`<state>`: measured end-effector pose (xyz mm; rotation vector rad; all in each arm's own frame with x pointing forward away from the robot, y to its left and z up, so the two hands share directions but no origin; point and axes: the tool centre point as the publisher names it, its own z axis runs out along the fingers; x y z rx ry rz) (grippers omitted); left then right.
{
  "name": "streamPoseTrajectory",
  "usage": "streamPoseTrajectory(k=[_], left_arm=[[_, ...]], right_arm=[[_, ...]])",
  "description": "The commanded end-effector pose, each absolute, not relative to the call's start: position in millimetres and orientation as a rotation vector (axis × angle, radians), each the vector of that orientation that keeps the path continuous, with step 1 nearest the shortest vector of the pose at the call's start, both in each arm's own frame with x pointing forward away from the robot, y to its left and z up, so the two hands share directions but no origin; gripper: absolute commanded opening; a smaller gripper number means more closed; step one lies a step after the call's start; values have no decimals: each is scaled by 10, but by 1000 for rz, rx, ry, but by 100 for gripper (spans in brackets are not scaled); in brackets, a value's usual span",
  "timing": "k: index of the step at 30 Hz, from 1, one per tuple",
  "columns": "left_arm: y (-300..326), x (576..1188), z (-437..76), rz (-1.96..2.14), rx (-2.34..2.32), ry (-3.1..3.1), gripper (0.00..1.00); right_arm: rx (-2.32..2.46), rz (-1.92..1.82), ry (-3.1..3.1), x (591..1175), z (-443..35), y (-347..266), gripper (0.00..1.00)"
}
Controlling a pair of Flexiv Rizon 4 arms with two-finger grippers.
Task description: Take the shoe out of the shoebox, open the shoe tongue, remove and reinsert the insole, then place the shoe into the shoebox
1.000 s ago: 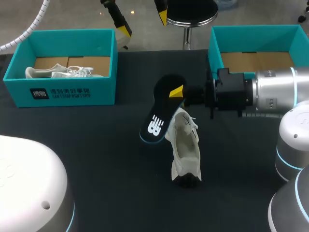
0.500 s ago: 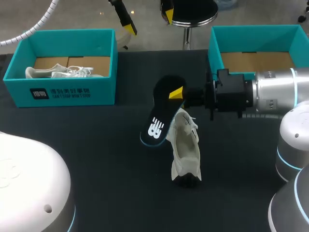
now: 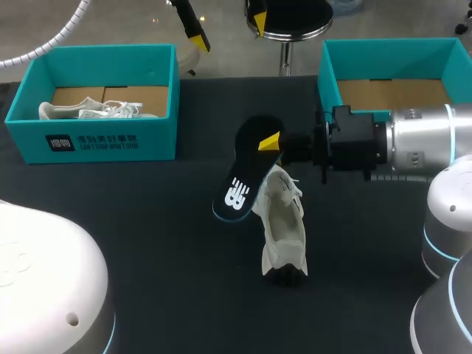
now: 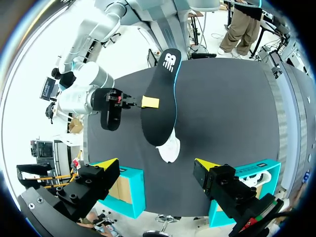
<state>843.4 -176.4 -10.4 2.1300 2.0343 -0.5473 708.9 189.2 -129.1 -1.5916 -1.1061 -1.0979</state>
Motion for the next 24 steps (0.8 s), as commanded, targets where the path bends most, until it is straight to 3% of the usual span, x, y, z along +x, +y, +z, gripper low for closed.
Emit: streamPoseTrajectory(k=[1,24], left_arm=[[-1759,8436,-106,-544,2131,2034,100],[-1229,7949,-538,-1060,1556,1600,100]], right_arm=[[-1598,-1098,-1105,7089,-1294,1923,0],[-1598,-1098,-1105,7089,-1294,1923,0]])
